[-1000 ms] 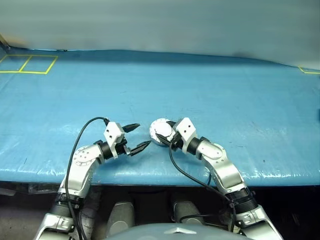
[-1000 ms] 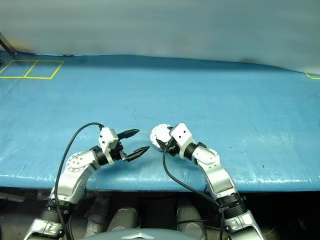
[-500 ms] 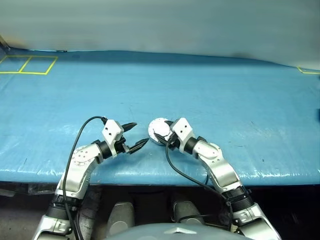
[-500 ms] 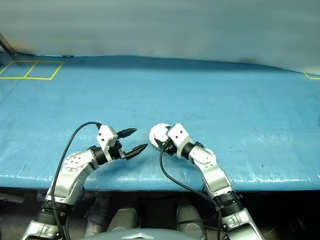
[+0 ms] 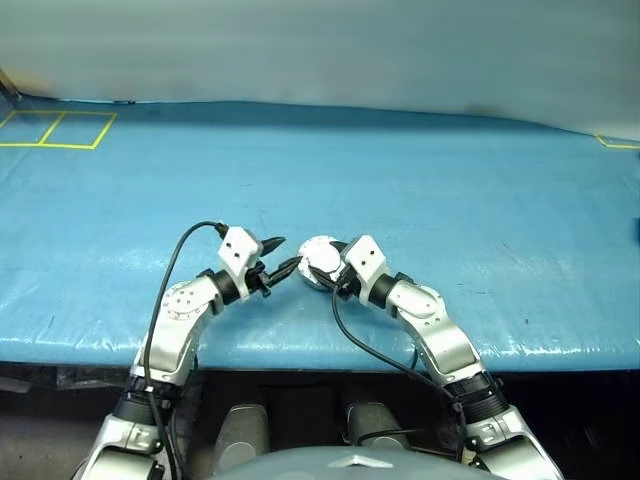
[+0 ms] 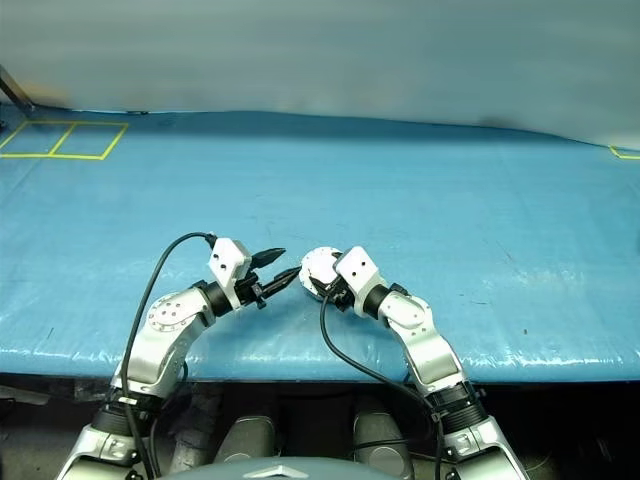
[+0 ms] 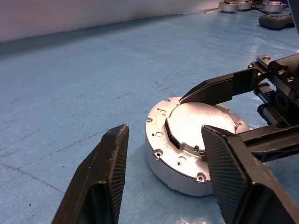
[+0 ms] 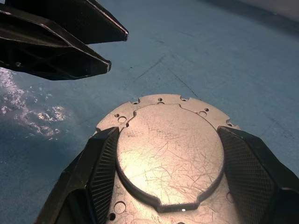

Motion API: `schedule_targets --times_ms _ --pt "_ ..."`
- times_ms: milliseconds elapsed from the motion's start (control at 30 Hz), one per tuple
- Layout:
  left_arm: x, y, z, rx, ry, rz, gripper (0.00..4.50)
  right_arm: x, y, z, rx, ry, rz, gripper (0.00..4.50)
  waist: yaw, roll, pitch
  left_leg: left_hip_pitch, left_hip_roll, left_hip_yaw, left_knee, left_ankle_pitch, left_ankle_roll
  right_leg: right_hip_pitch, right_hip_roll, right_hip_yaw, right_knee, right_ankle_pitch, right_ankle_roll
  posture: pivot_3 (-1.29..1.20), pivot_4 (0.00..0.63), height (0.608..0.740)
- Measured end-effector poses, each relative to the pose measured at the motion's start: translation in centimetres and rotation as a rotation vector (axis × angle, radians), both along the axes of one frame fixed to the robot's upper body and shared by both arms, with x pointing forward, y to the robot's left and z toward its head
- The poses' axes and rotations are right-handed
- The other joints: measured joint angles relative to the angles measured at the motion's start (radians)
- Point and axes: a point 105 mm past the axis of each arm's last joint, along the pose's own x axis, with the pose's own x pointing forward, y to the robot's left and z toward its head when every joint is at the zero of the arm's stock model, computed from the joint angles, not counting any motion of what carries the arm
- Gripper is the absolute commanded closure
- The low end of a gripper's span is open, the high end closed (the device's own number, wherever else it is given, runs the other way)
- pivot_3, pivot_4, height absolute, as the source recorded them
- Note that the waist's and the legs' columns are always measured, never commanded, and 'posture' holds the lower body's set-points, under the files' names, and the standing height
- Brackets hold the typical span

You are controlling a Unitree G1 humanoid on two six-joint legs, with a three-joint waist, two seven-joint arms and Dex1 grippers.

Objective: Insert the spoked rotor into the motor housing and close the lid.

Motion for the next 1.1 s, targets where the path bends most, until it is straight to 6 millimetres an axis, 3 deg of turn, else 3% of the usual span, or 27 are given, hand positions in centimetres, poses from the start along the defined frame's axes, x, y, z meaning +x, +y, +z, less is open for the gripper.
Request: schedule_targets --times_ms 133,367,633,767,900,1100 --pt "0.2 -0.3 -0.7 0.029 0.015 -0.015 4.48 0.0 0.0 0.0 0.000 -0.001 0.000 1.48 0.000 0.000 0.000 0.000 0.000 0.000 0.000 0.000 0.000 0.000 0.000 0.000 0.000 0.000 0.000 0.00 0.150 0.740" --pt "0.3 -1.2 -2.5 0.085 0.047 -0.060 4.48 0.0 -0.2 0.0 -0.004 -0.001 -0.006 1.48 0.001 0.000 0.000 0.000 0.000 0.000 0.000 0.000 0.000 0.000 0.000 0.000 0.000 0.000 0.000 0.00 0.150 0.740" --pt "0.9 -2.1 -2.9 0.109 0.022 -0.084 4.48 0.0 -0.4 -0.1 -0.005 0.002 -0.016 1.48 0.004 0.000 -0.003 0.001 -0.001 0.000 0.001 0.000 0.000 0.003 0.000 0.000 0.000 0.000 0.000 0.00 0.150 0.740" --pt "1.0 -2.3 -3.1 0.126 0.015 -0.090 4.48 -0.1 -0.5 -0.3 -0.005 0.006 -0.025 1.48 0.005 0.000 -0.003 0.009 -0.001 0.000 0.000 0.000 0.000 0.011 -0.001 0.000 -0.003 -0.001 0.000 0.00 0.150 0.740" --pt "1.0 -2.4 -3.1 0.128 0.012 -0.088 4.50 -0.3 -0.7 -0.3 0.042 0.021 -0.038 0.10 0.005 0.000 -0.003 0.009 -0.002 0.000 -0.001 0.000 0.000 0.011 -0.002 0.000 -0.003 -0.001 0.000 0.00 0.150 0.740" --pt "1.0 -2.3 -3.1 0.134 0.008 -0.080 4.50 -0.8 -0.4 0.4 0.089 0.026 -0.013 0.04 0.005 0.000 -0.003 0.008 -0.002 -0.001 -0.002 0.000 0.000 0.010 -0.002 0.000 -0.003 -0.001 0.000 0.00 0.150 0.740"
